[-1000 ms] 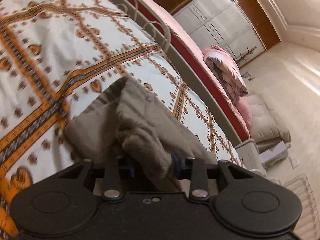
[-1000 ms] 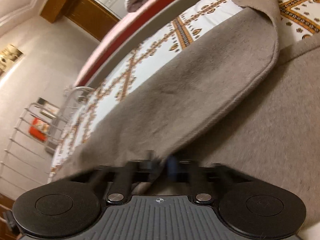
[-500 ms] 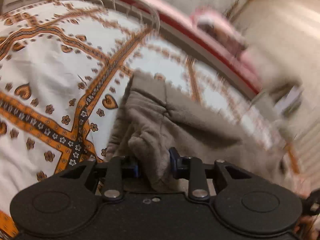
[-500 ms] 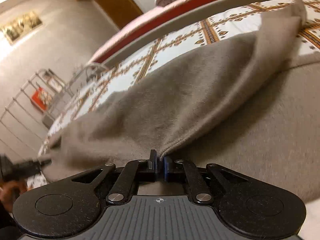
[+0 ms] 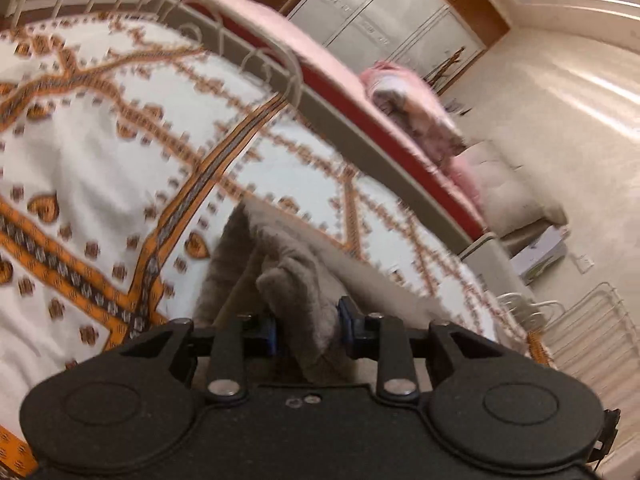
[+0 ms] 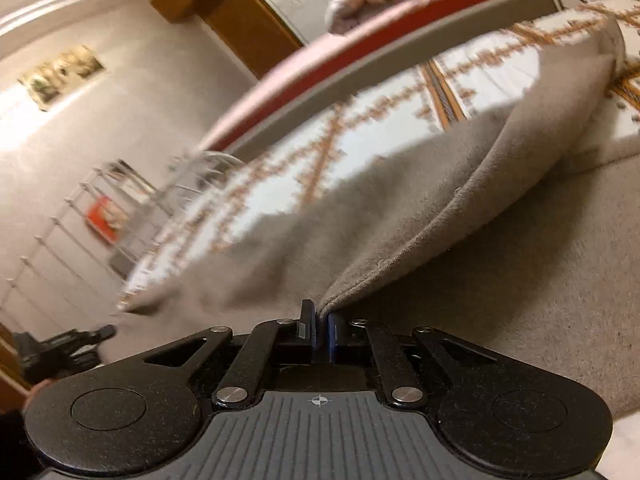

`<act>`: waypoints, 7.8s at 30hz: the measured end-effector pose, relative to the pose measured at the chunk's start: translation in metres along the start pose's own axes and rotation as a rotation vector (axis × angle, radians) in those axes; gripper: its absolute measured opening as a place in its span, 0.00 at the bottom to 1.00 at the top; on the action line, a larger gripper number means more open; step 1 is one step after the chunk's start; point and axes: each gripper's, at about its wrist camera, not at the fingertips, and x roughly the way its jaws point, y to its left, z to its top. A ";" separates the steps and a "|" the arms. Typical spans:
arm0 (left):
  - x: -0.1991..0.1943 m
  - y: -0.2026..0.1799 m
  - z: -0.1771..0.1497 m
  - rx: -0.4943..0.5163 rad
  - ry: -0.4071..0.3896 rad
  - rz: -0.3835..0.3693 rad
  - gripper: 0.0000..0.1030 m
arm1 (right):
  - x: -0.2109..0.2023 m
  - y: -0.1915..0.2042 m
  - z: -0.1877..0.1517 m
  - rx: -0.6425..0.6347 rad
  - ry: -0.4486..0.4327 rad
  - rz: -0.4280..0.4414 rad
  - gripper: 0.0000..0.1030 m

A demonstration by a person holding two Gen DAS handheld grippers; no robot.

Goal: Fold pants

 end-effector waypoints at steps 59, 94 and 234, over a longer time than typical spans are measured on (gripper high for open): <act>0.039 -0.052 -0.063 0.113 0.155 0.528 0.93 | -0.086 -0.082 0.040 -0.037 -0.060 -0.430 0.07; 0.040 -0.048 -0.065 0.135 0.163 0.513 0.95 | -0.097 -0.095 0.055 -0.135 -0.068 -0.599 0.39; 0.035 -0.103 -0.048 0.330 -0.047 0.542 0.60 | -0.125 -0.074 0.081 -0.252 -0.105 -0.305 0.21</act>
